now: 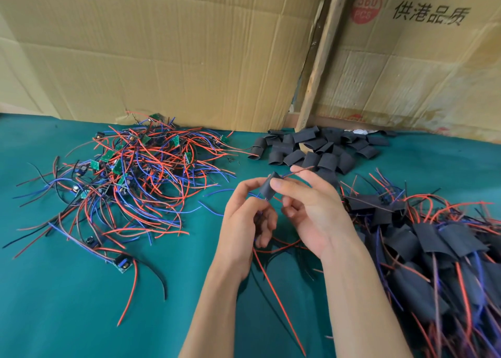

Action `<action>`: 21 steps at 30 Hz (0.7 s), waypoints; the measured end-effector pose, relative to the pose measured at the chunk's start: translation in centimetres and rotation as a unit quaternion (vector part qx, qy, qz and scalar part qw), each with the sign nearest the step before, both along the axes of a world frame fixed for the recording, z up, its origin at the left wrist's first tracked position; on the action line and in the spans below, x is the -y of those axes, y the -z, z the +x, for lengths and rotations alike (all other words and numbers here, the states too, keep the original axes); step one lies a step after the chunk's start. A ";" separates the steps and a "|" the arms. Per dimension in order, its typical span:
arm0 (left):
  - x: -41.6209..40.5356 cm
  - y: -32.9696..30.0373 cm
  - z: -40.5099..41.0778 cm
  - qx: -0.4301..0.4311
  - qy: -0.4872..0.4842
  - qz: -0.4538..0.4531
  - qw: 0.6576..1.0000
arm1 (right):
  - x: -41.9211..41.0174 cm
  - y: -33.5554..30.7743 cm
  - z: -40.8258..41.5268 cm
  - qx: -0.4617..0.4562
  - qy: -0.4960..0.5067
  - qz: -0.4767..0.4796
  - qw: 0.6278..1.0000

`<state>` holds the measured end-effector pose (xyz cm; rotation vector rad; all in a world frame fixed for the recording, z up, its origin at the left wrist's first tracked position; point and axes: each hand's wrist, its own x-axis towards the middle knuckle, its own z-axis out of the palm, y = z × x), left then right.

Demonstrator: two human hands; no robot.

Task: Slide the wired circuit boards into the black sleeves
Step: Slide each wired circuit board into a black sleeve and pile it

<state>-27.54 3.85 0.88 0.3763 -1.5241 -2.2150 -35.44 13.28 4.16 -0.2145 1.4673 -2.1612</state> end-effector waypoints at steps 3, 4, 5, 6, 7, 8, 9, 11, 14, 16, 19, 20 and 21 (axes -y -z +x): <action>0.0 0.2 -0.1 0.006 -0.003 0.005 1.000 | 0.0 0.2 0.1 -0.004 -0.037 0.016 0.999; 0.0 0.2 -0.1 0.007 -0.005 0.005 1.000 | 0.1 0.3 0.2 -0.008 -0.049 0.022 0.999; 0.0 0.2 -0.1 0.007 -0.007 0.004 1.000 | 0.2 0.2 0.3 -0.008 -0.058 0.027 0.998; 0.0 0.2 -0.1 0.008 -0.010 0.003 1.000 | 0.3 0.2 0.4 -0.007 -0.068 0.029 0.997; 0.0 0.2 -0.1 0.007 -0.014 0.007 1.000 | 0.2 0.1 0.5 -0.008 -0.078 0.029 0.997; 0.0 0.2 -0.1 0.006 -0.020 0.013 1.000 | 0.2 0.1 0.5 -0.015 -0.087 0.031 0.996; 0.0 0.2 0.0 0.004 -0.026 0.020 0.999 | 0.1 0.0 0.6 -0.028 -0.093 0.038 0.995; 0.0 0.2 0.0 0.002 -0.037 0.030 0.999 | -0.1 0.2 0.6 -0.068 -0.096 0.065 0.991; 0.0 0.2 0.0 0.000 -0.054 0.044 0.998 | -0.1 0.4 0.6 -0.118 -0.090 0.103 0.984; 0.0 0.2 0.0 -0.001 -0.053 0.051 0.997 | -0.1 0.2 0.6 -0.133 -0.090 0.107 0.981; 0.0 0.1 0.0 -0.012 -0.051 0.071 0.996 | -0.1 0.0 0.5 -0.172 -0.052 0.106 0.978; 0.0 0.0 0.0 -0.020 -0.044 0.077 0.996 | -0.2 0.0 0.4 -0.164 -0.028 0.090 0.982; -0.1 -0.1 0.0 -0.028 -0.038 0.079 0.996 | -0.2 0.0 0.3 -0.147 -0.002 0.068 0.987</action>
